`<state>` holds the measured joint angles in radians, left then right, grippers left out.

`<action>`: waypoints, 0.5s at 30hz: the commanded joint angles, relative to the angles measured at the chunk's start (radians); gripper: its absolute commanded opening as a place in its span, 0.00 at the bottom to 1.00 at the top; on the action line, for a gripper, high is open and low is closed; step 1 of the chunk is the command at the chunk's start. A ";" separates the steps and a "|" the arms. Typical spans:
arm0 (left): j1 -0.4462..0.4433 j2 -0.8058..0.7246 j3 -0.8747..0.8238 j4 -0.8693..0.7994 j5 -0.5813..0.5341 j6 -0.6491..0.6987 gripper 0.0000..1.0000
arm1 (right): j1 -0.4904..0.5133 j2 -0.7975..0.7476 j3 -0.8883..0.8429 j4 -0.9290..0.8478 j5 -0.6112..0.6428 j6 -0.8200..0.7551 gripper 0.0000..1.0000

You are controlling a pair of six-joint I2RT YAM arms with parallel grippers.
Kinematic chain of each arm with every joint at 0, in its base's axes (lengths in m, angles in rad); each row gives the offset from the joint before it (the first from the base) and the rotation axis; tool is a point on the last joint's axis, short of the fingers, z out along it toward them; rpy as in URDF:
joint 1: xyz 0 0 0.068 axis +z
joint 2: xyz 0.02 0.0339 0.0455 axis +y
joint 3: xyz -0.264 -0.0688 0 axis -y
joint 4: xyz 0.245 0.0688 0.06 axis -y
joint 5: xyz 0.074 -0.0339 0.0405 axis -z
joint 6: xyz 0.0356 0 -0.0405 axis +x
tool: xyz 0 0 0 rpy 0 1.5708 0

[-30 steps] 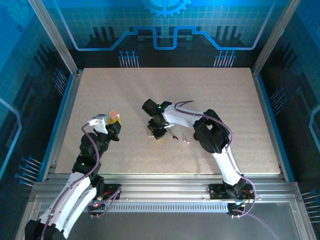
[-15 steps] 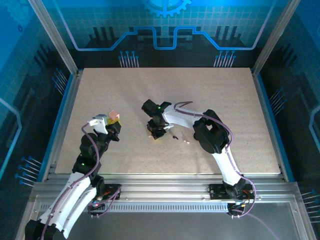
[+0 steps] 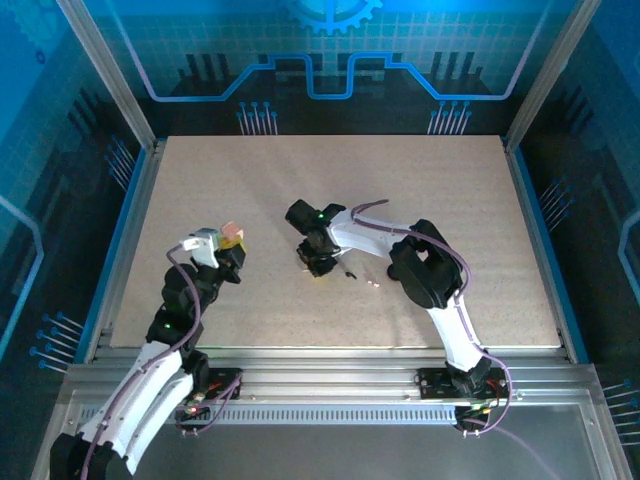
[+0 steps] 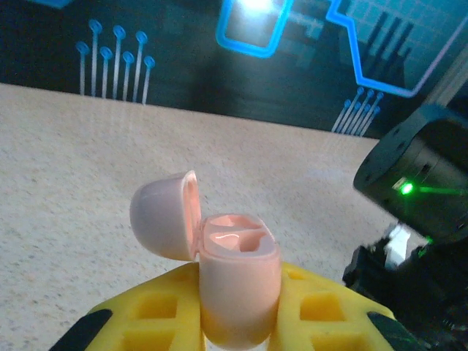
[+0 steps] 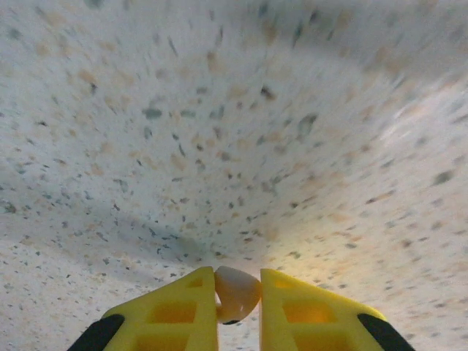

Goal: Insert the wireless bluetooth earbuds into the charging case

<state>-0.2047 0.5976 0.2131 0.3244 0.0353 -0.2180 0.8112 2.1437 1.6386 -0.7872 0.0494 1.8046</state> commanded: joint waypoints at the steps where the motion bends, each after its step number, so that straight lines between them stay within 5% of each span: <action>1: 0.011 0.080 0.034 0.063 0.131 -0.040 0.10 | 0.006 -0.129 -0.047 -0.043 0.159 -0.116 0.17; 15: -0.066 0.414 0.137 0.226 0.393 -0.040 0.10 | 0.007 -0.567 -0.390 0.209 0.449 -0.602 0.18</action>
<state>-0.2340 0.9722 0.3054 0.4622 0.3359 -0.2710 0.8112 1.6295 1.3079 -0.6724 0.3992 1.3739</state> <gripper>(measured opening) 0.192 0.183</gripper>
